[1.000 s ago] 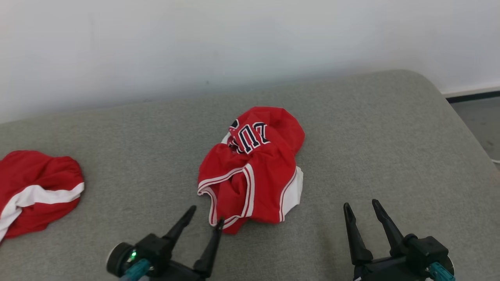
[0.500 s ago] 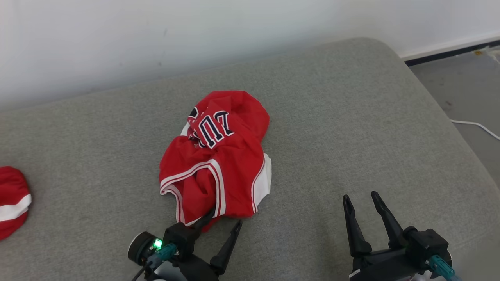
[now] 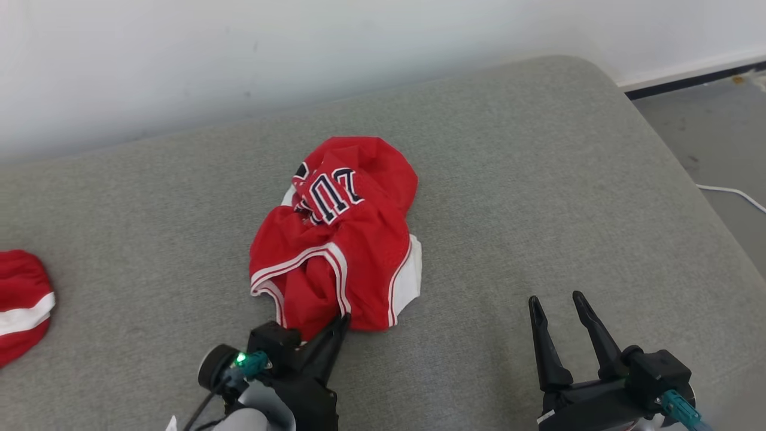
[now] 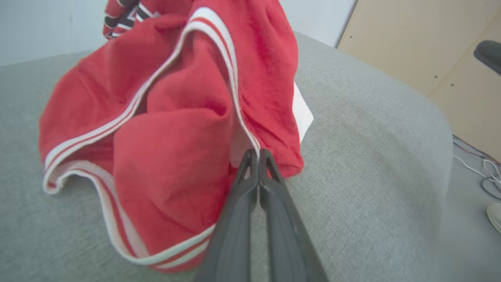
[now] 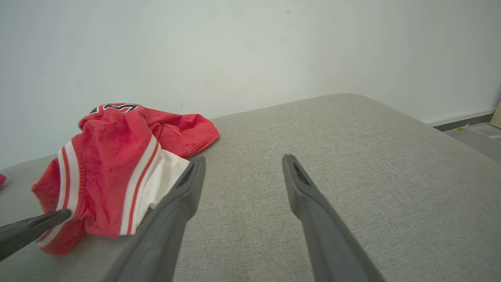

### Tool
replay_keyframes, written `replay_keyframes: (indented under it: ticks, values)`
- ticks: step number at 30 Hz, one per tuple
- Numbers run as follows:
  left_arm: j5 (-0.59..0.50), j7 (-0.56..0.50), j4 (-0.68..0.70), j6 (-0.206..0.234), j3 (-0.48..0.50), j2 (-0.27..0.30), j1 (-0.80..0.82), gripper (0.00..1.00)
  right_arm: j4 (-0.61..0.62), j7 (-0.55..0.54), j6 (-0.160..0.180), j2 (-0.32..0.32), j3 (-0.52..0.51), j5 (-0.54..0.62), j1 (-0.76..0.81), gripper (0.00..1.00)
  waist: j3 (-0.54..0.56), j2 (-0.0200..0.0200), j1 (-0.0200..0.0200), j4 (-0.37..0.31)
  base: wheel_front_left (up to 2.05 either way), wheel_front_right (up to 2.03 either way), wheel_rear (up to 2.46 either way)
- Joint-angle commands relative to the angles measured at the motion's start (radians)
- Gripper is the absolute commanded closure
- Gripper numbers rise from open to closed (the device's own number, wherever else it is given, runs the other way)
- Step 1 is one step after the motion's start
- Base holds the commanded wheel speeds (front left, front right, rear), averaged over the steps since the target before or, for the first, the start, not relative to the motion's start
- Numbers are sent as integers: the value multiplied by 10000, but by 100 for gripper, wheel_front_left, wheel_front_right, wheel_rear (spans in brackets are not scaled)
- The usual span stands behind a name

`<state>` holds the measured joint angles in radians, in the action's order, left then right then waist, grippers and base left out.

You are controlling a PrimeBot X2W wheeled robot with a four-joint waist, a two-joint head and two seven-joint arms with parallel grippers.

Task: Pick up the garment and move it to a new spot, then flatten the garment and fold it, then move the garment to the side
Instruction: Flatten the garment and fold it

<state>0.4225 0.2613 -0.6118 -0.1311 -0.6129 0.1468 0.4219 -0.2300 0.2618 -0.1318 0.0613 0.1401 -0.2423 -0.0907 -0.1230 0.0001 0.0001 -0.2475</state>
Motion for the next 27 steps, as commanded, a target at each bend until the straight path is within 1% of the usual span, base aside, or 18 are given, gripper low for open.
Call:
replay_keyframes:
  ticks: [1, 4, 8, 11, 14, 20, 24, 27]
  values:
    - [82, 44, 247, 17, 179, 84, 123, 100, 18, 36, 22, 5, -25, -34, 152, 0, 223, -1, -1, 369, 0, 0, 0]
    - [69, 37, 925, 39, 548, 361, 11, 100, 5, 26, 22, 30, -51, -39, 248, 0, 410, -1, -1, 781, 0, 0, 0]
    - [-18, 36, 1986, 192, 926, 836, -357, 100, -24, 26, 22, 48, -106, -88, 408, 0, 643, -1, -1, 1380, 0, 0, 0]
    - [110, -49, 2860, 435, 1250, 1358, -741, 100, -28, 27, 22, 35, -82, -128, 490, 0, 733, -1, -1, 1764, 0, 0, 0]
    - [262, -405, 3766, 782, 1528, 1852, -1389, 100, -16, 27, 22, 24, -122, -122, 540, 0, 762, -1, -1, 2064, 0, 0, 0]
    - [735, -813, 5095, 1648, 2406, 2718, -2993, 100, -63, 27, 22, -7, -114, -165, 510, 0, 714, -1, -1, 2325, 0, 0, 0]
    - [1099, -748, 5446, 2150, 3031, 2989, -3857, 100, -107, 27, 22, 32, -70, -191, 484, 0, 681, -1, -1, 2332, 0, 0, 0]
    - [1283, -653, 5346, 2352, 3310, 3072, -4256, 100, -170, 27, 22, 90, 2, -213, 440, 0, 709, -1, -1, 2263, 0, 0, 0]
